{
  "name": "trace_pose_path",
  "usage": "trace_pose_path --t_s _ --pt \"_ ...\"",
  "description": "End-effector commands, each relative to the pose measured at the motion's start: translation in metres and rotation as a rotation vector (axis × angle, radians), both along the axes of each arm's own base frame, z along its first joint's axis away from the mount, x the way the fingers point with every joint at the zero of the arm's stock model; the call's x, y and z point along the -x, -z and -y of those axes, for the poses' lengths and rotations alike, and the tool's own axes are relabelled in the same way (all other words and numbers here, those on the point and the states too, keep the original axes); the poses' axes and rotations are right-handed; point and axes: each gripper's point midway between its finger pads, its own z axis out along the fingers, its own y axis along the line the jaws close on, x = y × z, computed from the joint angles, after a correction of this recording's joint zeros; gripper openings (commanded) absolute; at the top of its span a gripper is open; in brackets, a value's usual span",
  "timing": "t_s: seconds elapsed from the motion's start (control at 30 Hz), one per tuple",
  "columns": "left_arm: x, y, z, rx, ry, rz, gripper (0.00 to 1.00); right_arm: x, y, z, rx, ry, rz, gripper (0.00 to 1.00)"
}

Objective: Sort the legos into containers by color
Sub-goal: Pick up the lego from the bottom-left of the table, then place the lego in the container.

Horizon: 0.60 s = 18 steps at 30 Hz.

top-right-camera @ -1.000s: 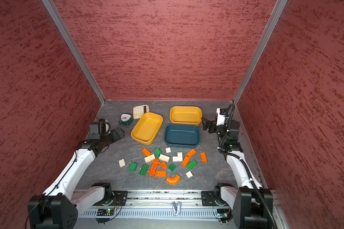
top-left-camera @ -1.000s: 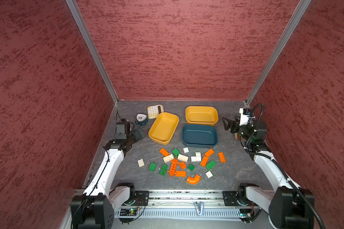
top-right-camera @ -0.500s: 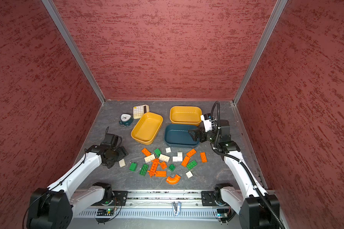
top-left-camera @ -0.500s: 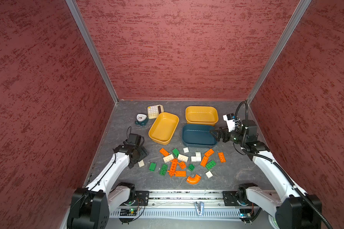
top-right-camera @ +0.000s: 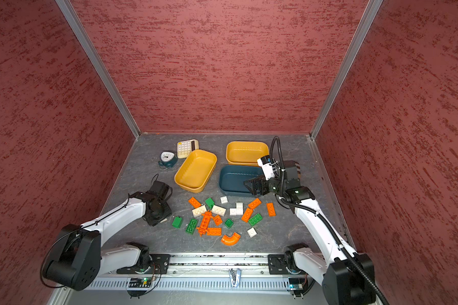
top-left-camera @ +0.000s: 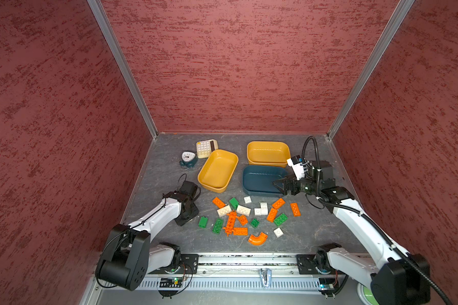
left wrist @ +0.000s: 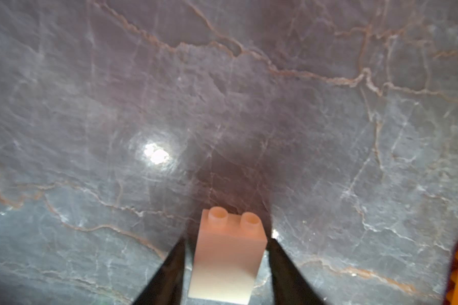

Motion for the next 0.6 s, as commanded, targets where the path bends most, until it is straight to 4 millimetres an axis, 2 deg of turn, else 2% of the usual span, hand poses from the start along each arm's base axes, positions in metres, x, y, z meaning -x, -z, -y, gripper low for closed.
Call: trace_pose_path --t_s 0.0,0.1,0.27,0.4,0.57 --pt "-0.006 -0.003 -0.001 -0.019 0.002 0.017 0.38 -0.003 -0.012 -0.001 0.024 -0.01 0.047 0.99" --pt "-0.01 -0.008 0.0 -0.023 0.018 0.026 0.28 -0.003 -0.011 0.0 0.031 -0.007 0.048 0.99" --pt "-0.031 -0.037 0.006 -0.033 0.074 0.069 0.27 -0.003 -0.015 -0.005 0.002 -0.034 0.042 0.99" --pt "-0.062 -0.074 0.012 -0.052 0.145 0.138 0.28 0.001 -0.026 -0.017 -0.077 -0.092 0.049 0.99" --pt "-0.121 -0.115 0.034 -0.052 0.282 0.225 0.28 0.003 -0.036 -0.031 -0.16 -0.161 0.04 0.99"
